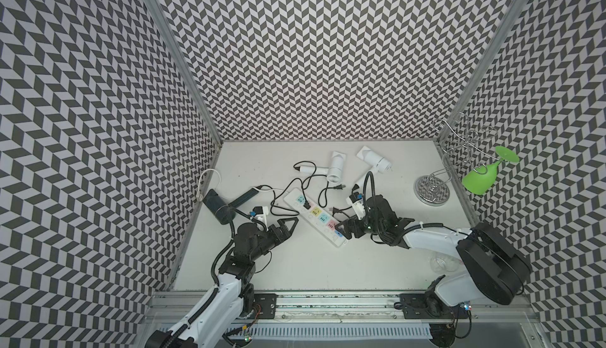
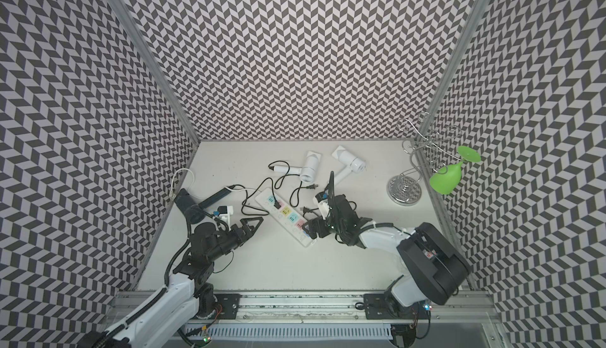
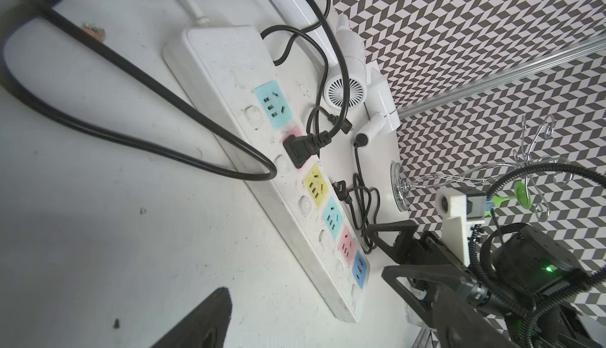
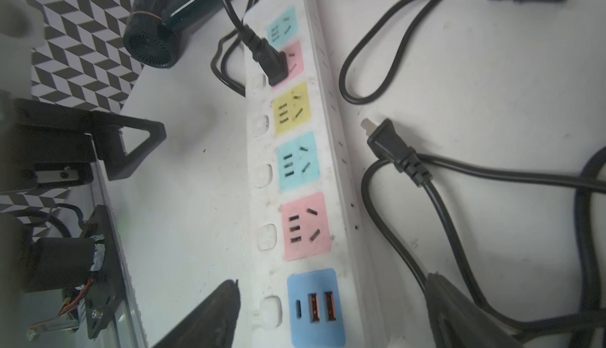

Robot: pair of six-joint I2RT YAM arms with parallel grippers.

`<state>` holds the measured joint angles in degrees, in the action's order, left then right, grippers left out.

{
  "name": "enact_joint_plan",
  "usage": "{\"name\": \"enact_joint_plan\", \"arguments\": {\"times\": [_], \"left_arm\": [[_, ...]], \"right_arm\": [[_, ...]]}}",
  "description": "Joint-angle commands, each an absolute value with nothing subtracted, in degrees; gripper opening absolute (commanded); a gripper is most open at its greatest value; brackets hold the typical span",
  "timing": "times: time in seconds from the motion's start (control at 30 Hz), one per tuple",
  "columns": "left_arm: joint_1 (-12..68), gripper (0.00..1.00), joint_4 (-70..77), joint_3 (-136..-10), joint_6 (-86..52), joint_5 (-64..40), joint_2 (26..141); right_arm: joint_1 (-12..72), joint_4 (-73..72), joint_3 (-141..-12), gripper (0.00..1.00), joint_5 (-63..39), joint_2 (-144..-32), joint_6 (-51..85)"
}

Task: Charge the blow dryers
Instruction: Adjust the socket at the center of the board.

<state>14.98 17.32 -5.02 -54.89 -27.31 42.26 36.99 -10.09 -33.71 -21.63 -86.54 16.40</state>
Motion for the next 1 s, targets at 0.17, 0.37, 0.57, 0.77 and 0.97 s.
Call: {"name": "enact_joint_plan", "arguments": {"times": [0.17,0.37,0.57,0.77,0.97], "left_arm": [[15.1,0.97,25.0,-5.3,-55.4,-26.9,44.6],[14.5,0.97,23.1,-6.3,-53.6,-25.6,44.8],[14.2,0.97,21.2,-6.3,-52.7,-25.0,43.2],[14.2,0.97,14.0,-9.0,-48.7,-22.9,40.9],[14.2,0.97,10.5,-10.0,-47.9,-21.1,38.4]], "right_arm": [[37.1,-14.7,-34.6,0.87,-30.6,-91.4,19.5],[40.4,-18.5,-34.2,0.86,-32.3,-92.7,21.8],[44.4,-21.7,-35.5,0.85,-32.5,-95.5,24.3],[46.6,-23.3,-38.9,0.85,-31.8,-99.4,25.5],[48.7,-23.7,-45.1,0.85,-32.8,-105.0,26.8]]}}
